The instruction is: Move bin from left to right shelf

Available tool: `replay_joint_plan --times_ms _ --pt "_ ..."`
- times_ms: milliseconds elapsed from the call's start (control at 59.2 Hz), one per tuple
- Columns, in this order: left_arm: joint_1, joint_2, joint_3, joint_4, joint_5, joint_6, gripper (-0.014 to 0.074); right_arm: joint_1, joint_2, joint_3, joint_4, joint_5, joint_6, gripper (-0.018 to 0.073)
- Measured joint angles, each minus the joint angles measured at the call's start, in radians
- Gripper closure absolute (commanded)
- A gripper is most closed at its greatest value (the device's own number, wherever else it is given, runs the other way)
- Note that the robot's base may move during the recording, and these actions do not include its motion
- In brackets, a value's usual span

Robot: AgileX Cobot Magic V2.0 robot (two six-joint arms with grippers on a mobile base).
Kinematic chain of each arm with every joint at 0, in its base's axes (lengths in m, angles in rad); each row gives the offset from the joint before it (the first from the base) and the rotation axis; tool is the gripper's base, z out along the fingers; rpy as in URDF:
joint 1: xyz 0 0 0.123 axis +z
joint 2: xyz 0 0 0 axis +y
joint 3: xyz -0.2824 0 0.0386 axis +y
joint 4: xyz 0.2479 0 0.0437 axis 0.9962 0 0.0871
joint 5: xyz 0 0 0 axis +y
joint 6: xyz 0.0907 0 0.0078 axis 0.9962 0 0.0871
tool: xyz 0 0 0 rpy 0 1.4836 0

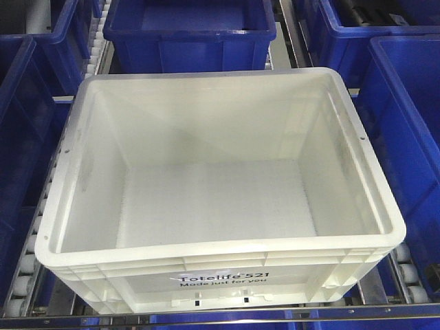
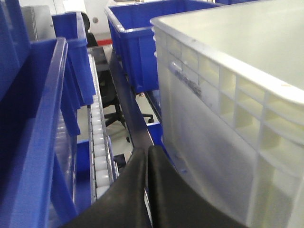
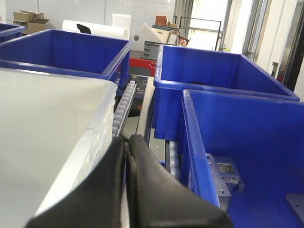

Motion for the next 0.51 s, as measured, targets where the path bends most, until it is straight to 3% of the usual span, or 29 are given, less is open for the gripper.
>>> replay_joint_plan --times_ms 507 --pt "0.000 -0.004 0.001 -0.001 -0.001 -0.013 0.0603 0.000 0.000 0.003 0.002 0.001 0.000 0.0567"
